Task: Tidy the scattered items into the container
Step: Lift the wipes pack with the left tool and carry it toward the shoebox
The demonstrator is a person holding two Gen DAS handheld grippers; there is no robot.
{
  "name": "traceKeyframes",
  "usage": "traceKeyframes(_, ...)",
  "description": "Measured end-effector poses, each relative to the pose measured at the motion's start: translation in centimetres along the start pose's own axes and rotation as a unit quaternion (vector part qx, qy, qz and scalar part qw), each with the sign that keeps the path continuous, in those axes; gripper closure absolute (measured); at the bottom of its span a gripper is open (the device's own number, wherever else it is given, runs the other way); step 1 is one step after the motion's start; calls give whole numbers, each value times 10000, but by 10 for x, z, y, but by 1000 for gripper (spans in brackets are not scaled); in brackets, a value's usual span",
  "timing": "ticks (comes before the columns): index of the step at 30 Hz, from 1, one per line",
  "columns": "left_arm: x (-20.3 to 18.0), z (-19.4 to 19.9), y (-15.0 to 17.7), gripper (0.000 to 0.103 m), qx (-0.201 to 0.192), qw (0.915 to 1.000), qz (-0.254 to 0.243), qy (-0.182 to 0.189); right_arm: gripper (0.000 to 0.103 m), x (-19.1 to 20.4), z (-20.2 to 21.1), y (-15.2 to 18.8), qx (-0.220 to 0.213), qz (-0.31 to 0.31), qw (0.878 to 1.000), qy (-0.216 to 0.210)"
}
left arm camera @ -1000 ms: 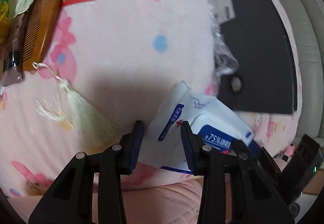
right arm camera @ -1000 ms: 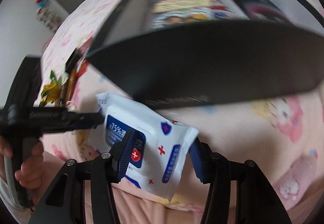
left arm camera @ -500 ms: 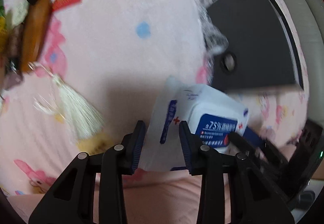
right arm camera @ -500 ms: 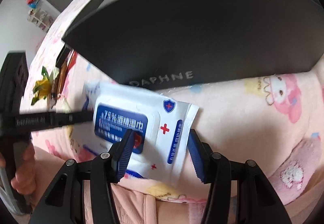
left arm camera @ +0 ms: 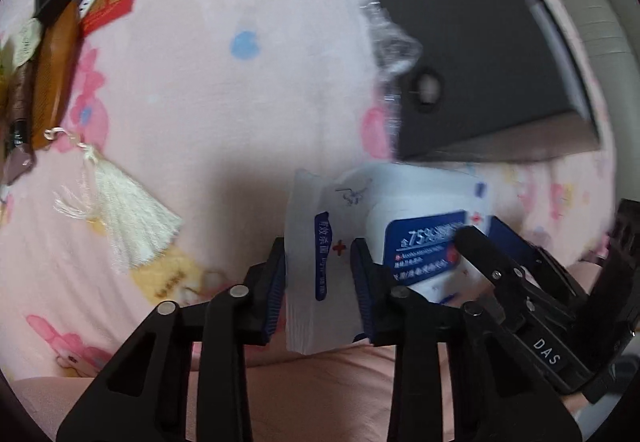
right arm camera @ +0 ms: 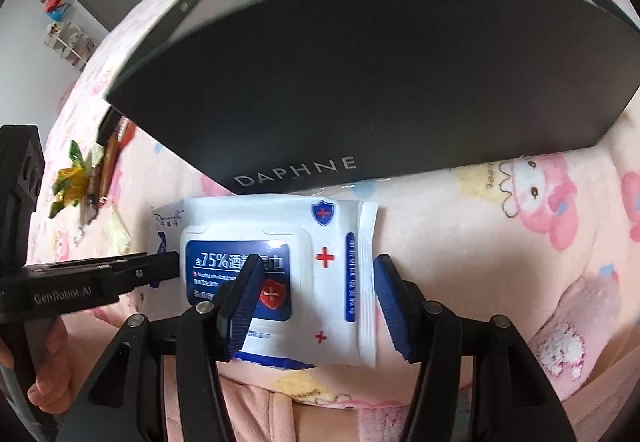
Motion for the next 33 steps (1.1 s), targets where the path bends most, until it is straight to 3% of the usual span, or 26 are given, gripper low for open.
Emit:
traceKeyframes(2,9,6,0,73,-21,9999,87,46,50,4,11,-2,-135,37,9998,-152)
traceKeyframes(5,25,14,-2,70,-47,9998,170,-106,50,5,20,-6,-274,207,9994,17)
traceKeyframes(11,50,24,1,58,92,9992,107,-387,50,-29,-5,12,306,-66,9995,89)
traceKeyframes(13,56,28,0,61,117,9990,41,-419,43,-27,-10,16,389,-24,9992,79)
traceKeyframes(15,62,35,0,72,134,9994,6,-314,43,-24,-10,16,353,70,9993,105)
traceKeyframes(26,105,83,5,73,20,9999,-123,-67,50,-4,1,20,58,631,9977,246)
traceKeyframes(33,119,140,10,75,-450,9968,-540,384,53,0,18,15,-203,751,9968,205)
Point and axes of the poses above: each gripper's, at about its wrist camera, not at the fingertips, and z roughly against the way its jaws point, x to its left, y to its underside, the point moved 7 cm from there along -z, roughly the way its jaws point, and after that the axes turned 5 degrees about z, right-handed, at the moved point
